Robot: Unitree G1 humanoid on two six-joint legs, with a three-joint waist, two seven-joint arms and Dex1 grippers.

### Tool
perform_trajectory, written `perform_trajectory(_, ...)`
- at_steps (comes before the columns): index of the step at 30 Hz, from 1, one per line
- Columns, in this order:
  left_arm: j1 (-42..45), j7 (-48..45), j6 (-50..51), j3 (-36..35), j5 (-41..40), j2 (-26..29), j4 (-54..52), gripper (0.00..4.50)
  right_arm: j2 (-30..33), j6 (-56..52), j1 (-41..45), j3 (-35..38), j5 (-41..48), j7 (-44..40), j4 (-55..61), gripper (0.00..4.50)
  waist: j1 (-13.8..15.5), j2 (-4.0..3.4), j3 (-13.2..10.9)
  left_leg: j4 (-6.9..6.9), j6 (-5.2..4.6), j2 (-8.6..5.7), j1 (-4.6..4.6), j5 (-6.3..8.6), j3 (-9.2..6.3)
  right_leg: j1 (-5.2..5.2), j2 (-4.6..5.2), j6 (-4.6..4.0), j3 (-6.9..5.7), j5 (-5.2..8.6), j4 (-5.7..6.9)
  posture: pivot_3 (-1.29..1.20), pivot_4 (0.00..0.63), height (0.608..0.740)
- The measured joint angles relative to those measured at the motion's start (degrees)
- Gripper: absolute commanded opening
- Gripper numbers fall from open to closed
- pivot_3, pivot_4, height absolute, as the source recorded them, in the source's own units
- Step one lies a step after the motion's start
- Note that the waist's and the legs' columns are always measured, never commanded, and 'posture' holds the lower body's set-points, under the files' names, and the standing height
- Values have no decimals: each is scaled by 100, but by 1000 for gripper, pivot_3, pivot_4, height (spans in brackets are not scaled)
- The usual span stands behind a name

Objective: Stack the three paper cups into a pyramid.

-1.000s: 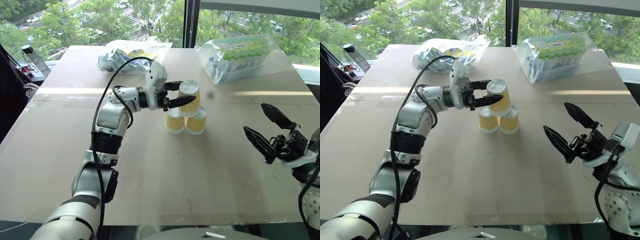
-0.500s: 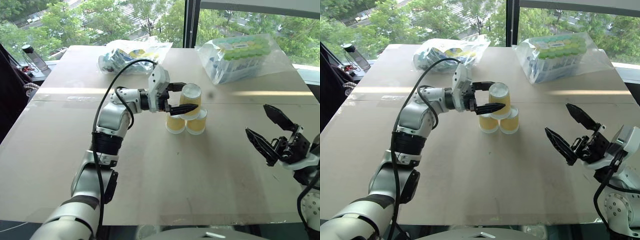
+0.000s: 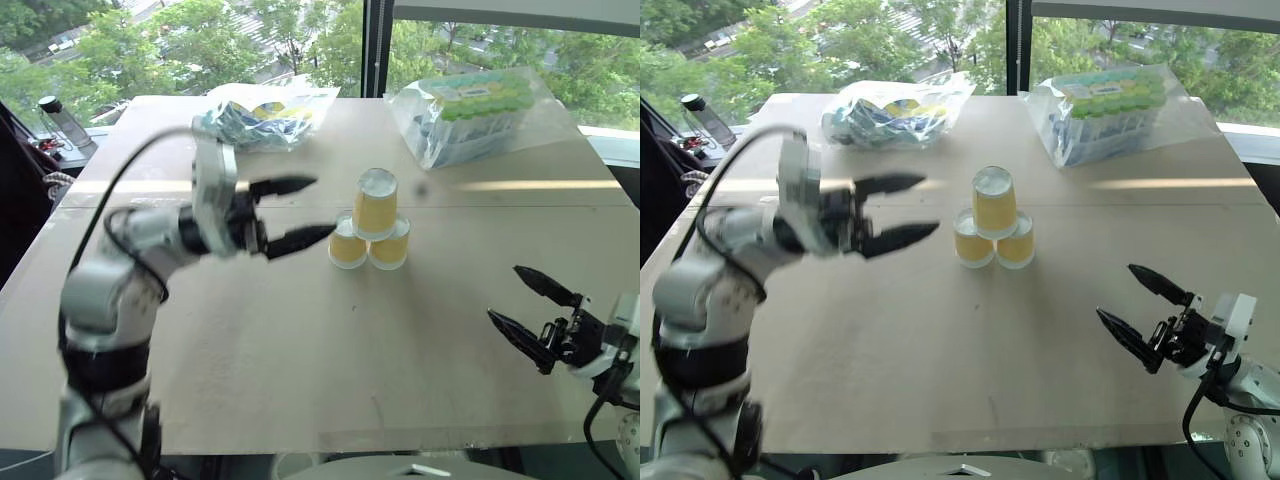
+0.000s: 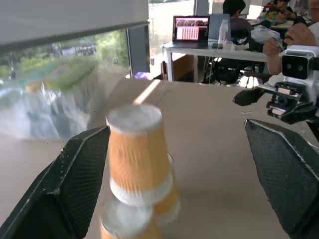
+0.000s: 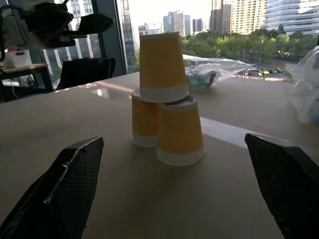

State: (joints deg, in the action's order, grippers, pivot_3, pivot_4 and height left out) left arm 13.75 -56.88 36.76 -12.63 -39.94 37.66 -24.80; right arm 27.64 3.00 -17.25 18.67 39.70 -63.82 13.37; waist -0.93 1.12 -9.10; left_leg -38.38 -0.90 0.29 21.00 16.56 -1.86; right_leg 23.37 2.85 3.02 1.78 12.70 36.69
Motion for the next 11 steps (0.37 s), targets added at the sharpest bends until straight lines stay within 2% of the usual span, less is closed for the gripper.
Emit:
perform_trajectory(3,-1868,728,-169,157,538,-334,-520,4427,56,42,17,-86,-395,25,-474,4500,48,27,-18,4,0,0,0,0,-7,1,-4,-14,-1,9,-1,0,150,740)
perform_trajectory(5,-2540,1030,-496,312,918,-568,-672,4427,134,135,46,-116,-556,-8,-624,4500,85,18,-15,4,0,0,-24,0,-2,-20,-2,-24,4,15,-4,0,150,740)
perform_trajectory(7,-2897,1263,-858,623,1303,-786,-675,4427,255,162,31,-216,-785,-66,-845,4500,159,15,-13,-3,0,-3,-35,0,-1,-33,-2,-18,0,20,-5,0,150,740)
perform_trajectory(11,-2981,1565,-1580,1010,1877,-1133,-312,4427,376,230,115,-409,-1163,-69,-1160,4500,169,3,0,-5,0,-3,-38,-1,7,-36,-6,-5,-1,27,-4,0,150,740)
